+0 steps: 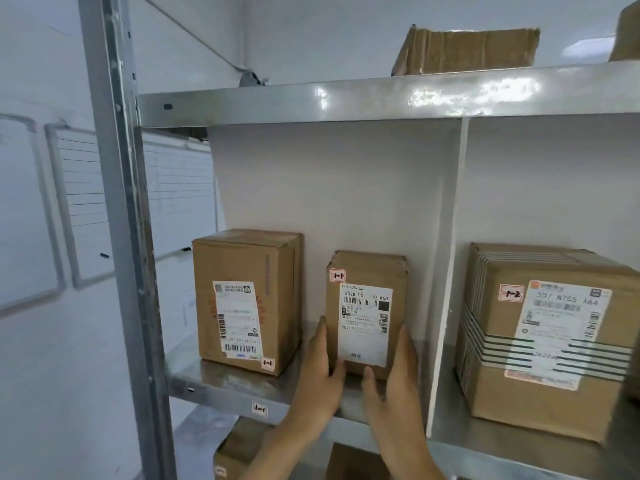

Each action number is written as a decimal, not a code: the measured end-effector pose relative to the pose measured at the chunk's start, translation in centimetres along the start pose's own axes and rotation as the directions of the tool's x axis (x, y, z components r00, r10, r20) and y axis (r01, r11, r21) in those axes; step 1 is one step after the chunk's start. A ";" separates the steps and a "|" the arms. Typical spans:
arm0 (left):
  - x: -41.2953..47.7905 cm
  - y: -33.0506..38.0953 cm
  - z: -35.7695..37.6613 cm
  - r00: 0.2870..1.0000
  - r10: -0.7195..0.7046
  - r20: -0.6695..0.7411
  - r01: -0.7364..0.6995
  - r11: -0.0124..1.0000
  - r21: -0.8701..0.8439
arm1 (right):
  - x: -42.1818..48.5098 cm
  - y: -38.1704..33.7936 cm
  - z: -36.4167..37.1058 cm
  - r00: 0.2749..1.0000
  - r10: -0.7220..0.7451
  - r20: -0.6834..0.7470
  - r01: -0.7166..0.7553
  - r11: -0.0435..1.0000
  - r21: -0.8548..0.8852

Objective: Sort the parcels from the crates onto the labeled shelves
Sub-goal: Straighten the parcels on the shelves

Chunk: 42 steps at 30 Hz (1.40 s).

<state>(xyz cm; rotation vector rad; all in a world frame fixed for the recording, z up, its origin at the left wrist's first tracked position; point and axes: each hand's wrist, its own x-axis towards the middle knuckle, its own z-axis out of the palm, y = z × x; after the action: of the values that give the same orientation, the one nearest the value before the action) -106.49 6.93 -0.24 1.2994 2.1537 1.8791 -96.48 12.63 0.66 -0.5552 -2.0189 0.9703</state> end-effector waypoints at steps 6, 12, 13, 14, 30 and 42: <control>-2.4 -0.7 -2.5 0.986 0.126 -0.106 -0.121 0.991 0.052 | -2.2 -0.1 2.2 0.922 -0.373 -0.108 0.341 0.911 -0.231; -1.5 -1.0 -9.4 0.807 0.384 -0.449 -0.286 0.919 0.272 | -2.2 -1.7 7.1 0.928 -0.309 0.207 0.315 0.949 0.005; -0.8 -1.4 -10.4 0.780 0.334 -0.529 -0.224 0.938 0.263 | -1.9 -1.9 7.9 0.932 -0.284 0.225 0.286 0.958 0.022; -0.1 -1.9 -11.4 0.763 0.273 -0.586 -0.145 0.956 0.257 | -1.4 -2.3 8.7 0.939 -0.255 0.231 0.253 0.967 0.038; -2.2 -6.9 -13.9 0.869 0.074 -0.490 0.000 0.989 0.150 | -2.8 -3.3 9.7 0.956 -0.253 0.149 0.239 0.965 0.107; -14.4 -12.5 -10.1 0.901 0.111 -0.420 -0.031 0.981 0.192 | -14.1 4.9 11.7 0.959 -0.203 0.198 0.195 0.979 0.059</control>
<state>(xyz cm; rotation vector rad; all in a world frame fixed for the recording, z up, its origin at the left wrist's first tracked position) -109.10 -8.76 -14.72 1.0764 2.5690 2.2213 -97.72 1.17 -14.37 -0.2319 -2.1828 0.9726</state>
